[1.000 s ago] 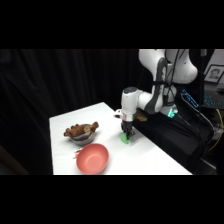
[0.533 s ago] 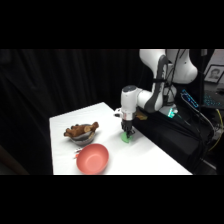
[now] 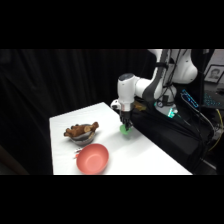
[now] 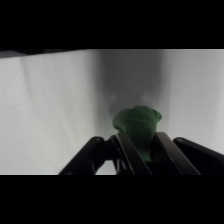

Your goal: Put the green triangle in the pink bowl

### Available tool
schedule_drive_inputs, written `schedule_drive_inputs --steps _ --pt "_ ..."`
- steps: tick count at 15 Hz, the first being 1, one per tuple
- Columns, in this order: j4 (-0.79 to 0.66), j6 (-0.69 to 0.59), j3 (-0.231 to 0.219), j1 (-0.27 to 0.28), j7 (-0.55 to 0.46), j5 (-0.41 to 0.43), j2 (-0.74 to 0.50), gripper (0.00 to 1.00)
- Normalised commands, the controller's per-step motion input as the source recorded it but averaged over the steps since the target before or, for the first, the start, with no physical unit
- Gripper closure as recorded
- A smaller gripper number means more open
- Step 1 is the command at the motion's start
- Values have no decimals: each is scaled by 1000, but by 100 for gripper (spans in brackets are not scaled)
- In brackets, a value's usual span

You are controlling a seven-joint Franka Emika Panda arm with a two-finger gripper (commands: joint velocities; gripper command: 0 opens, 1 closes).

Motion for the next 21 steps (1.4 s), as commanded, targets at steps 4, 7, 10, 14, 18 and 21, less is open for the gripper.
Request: schedule_drive_inputs --steps 4,7,10,14,18,21 --pt "-19 -483 60 -66 50 -145 -539 93" --pt "50 -442 97 -88 10 -82 -437 93" --pt "151 -351 99 -78 -29 -21 -262 93" --pt "323 -267 90 -67 -35 17 -23 93" --pt "478 -228 72 -56 -46 61 198 93" --pt "532 -196 80 -36 -12 60 338 94"
